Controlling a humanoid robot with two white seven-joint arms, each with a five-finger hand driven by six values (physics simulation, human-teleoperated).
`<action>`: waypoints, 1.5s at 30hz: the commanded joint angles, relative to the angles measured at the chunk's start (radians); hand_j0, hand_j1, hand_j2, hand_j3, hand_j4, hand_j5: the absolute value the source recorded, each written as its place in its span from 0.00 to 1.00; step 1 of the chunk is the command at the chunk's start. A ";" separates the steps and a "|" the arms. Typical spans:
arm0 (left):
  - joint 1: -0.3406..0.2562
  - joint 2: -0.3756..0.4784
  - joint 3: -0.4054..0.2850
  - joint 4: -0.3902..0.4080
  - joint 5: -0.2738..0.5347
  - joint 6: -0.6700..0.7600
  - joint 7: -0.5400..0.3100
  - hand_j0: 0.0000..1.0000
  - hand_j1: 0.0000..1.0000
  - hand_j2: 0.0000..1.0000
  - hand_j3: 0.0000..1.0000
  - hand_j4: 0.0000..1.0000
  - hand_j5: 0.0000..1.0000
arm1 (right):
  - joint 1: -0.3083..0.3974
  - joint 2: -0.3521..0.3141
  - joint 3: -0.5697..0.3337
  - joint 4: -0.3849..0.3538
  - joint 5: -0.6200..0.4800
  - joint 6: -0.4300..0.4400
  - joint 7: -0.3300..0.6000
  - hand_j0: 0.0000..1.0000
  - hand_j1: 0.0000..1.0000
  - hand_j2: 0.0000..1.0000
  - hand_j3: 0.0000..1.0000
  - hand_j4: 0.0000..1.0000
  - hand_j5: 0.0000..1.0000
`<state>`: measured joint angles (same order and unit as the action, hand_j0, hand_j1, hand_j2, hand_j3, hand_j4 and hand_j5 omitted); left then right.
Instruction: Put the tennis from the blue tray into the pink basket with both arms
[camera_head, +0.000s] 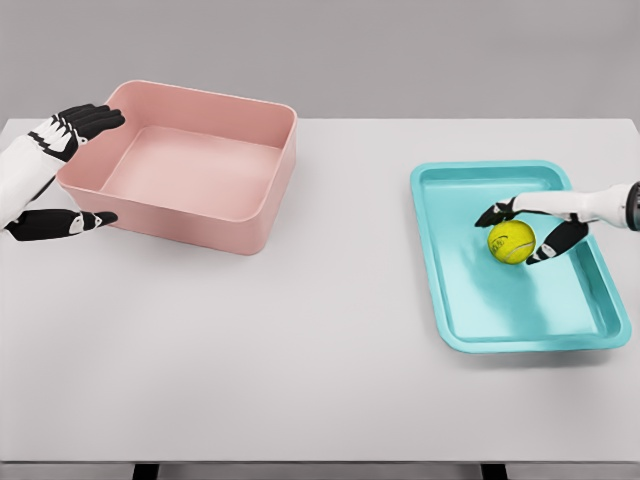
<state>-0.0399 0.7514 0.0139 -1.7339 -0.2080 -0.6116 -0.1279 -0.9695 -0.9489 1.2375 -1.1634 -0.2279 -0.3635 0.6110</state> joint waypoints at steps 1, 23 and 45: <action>0.000 0.002 0.003 0.002 0.007 0.001 0.001 1.00 1.00 1.00 1.00 1.00 1.00 | 0.000 0.009 0.014 -0.001 0.021 0.001 0.000 0.77 0.77 0.77 0.77 0.77 0.77; 0.135 0.065 0.018 -0.007 0.193 0.001 0.013 1.00 1.00 1.00 1.00 1.00 1.00 | -0.061 0.062 -0.073 -0.110 0.022 -0.086 0.000 0.32 0.32 0.32 0.32 0.32 0.32; 0.388 0.210 -0.130 -0.032 0.499 0.001 0.011 1.00 1.00 1.00 1.00 1.00 1.00 | -0.048 0.426 0.019 -0.289 0.136 -0.014 0.000 0.59 0.59 0.59 0.59 0.59 0.59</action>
<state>0.3467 0.9534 -0.0952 -1.7642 0.2841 -0.6114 -0.1166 -1.0170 -0.5275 1.2551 -1.4587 -0.0906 -0.3803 0.6101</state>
